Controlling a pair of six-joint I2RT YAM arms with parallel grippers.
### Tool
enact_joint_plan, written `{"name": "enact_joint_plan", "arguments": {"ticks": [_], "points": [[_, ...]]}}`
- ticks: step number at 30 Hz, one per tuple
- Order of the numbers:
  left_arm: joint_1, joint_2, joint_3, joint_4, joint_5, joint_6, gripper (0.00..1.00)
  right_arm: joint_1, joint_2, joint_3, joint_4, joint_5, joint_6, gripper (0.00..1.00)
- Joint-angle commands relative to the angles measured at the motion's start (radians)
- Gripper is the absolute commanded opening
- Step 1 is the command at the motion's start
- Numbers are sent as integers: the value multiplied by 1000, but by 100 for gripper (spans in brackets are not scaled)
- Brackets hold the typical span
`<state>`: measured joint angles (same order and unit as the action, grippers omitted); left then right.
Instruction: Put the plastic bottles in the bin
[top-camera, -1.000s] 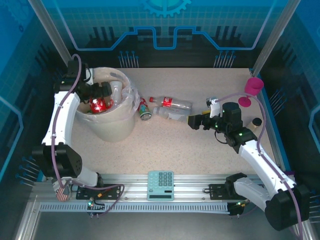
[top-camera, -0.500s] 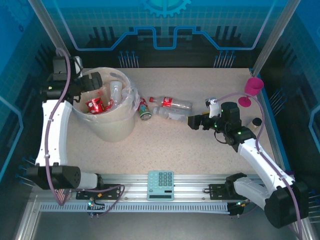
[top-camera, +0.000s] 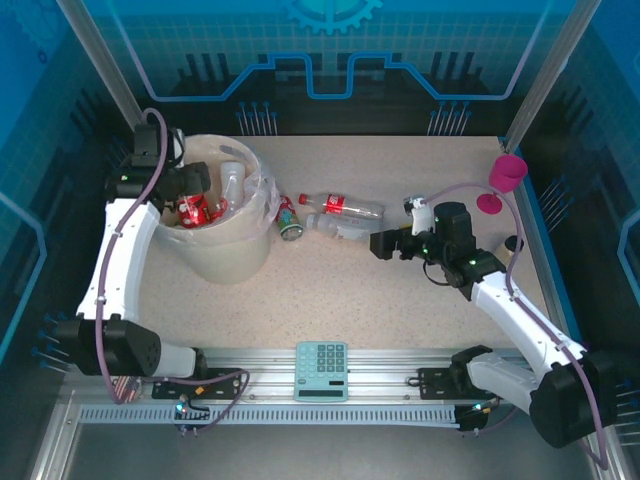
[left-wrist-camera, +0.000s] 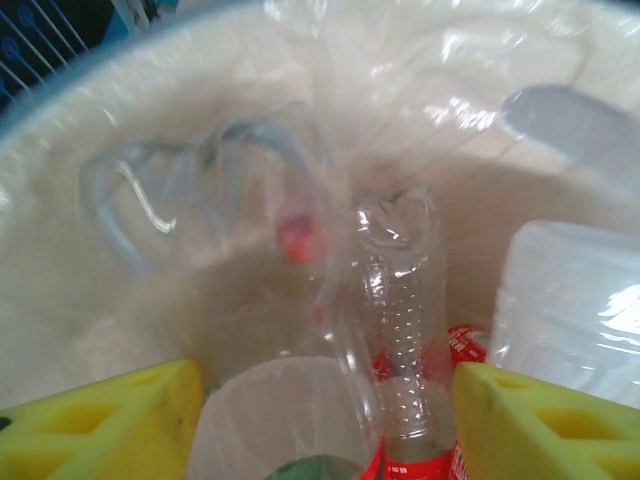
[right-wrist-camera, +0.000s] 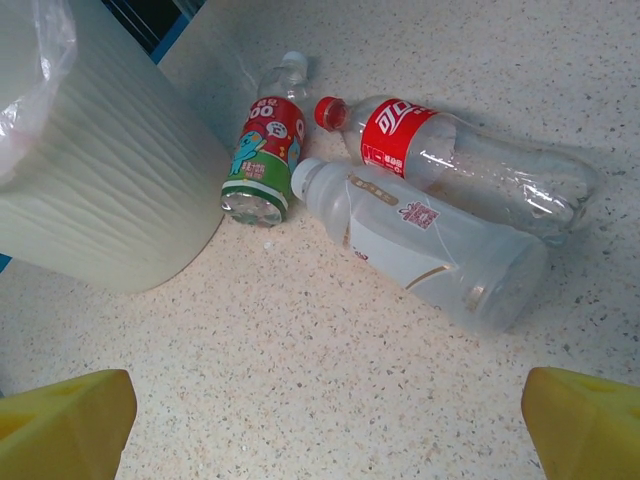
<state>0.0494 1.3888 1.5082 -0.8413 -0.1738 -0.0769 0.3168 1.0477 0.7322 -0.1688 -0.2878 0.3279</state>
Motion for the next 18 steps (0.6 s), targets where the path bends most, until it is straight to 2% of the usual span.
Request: {"name": "enact_joint_plan", "arguments": {"ticks": [1,10,15,18], "points": [[-3,-10,-80,45,-15,-15,60,23,6,20,-5,22,-8,100],[-3,-56,-272,136,58,-88,54,60,41,43,-12,43,-24,100],[-3,-60,-227,121,83,-90,54,67,50,85,-58,102,-82,100],[-3,-66,-168,94,93,-79,60,67,82,118,-105,158,-132,100]]}}
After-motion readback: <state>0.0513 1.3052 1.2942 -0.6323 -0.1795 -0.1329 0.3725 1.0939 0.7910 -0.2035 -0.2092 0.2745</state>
